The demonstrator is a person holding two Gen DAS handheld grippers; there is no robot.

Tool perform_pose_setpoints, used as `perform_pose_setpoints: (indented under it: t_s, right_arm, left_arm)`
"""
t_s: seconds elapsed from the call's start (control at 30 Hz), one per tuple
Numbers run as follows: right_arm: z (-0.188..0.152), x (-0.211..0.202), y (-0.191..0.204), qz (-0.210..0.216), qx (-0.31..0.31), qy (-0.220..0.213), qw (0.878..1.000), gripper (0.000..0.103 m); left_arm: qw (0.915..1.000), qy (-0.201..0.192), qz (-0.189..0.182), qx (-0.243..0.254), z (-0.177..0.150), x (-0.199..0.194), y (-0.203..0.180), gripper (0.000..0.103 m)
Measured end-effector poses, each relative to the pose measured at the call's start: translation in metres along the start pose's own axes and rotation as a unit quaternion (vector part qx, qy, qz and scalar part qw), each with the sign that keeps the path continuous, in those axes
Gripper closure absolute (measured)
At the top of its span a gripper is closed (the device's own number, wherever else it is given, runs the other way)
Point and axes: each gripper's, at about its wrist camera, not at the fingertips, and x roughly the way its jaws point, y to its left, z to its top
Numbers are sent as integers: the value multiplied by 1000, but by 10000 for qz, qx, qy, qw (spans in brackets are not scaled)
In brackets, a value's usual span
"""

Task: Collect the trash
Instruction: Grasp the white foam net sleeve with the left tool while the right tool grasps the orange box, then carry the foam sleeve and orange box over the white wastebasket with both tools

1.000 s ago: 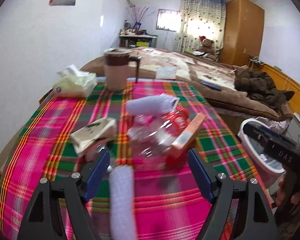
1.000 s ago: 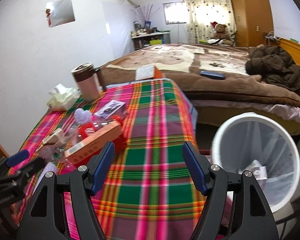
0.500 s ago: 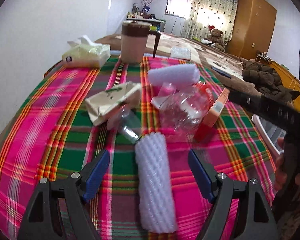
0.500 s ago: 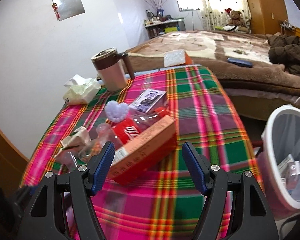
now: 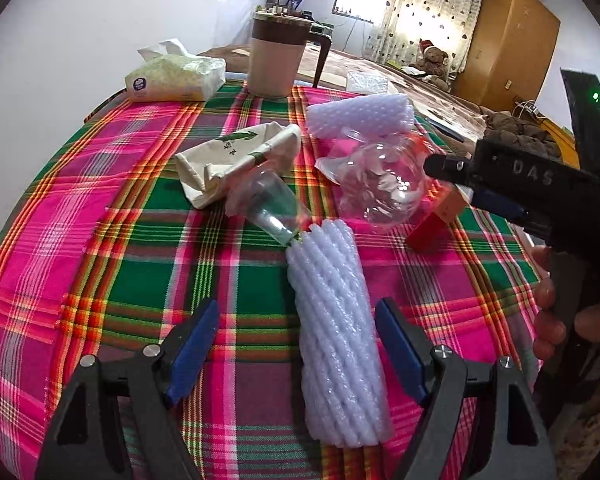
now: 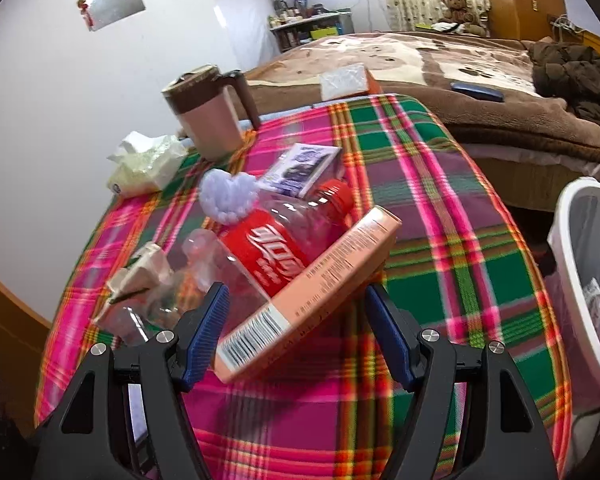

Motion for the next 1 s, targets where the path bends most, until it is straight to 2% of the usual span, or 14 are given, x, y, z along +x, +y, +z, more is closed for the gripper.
perform_pose_setpoints:
  t_s: [0.03, 0.13, 0.3, 0.4, 0.5, 0.7, 1.0]
  right_arm:
    - [-1, -1, -1, 19, 20, -18, 10000, 33]
    - [-4, 0, -3, -80, 25, 41, 10000, 56]
    - [-11, 3, -5, 150, 132, 141, 9997, 61]
    - [-13, 1, -5, 132, 112, 80, 9998, 70]
    - [-13, -2, -5, 210, 72, 38, 9997, 74]
    - [-16, -9, -5, 162, -100, -63, 9998, 77]
    - [-20, -21, -8, 130, -314, -202, 9992, 83]
  left_arm:
    - [10000, 2, -13, -6, 0, 0, 0, 22]
    - [10000, -18, 35, -18, 1, -1, 1, 31]
    - [10000, 0, -77, 2, 1, -2, 2, 49]
    - [9999, -7, -144, 33, 1, -1, 0, 59]
    - [9997, -40, -226, -33, 2, 1, 0, 69]
    - [9995, -73, -295, -68, 4, 2, -4, 74]
    - [9995, -129, -289, -32, 6, 0, -10, 75]
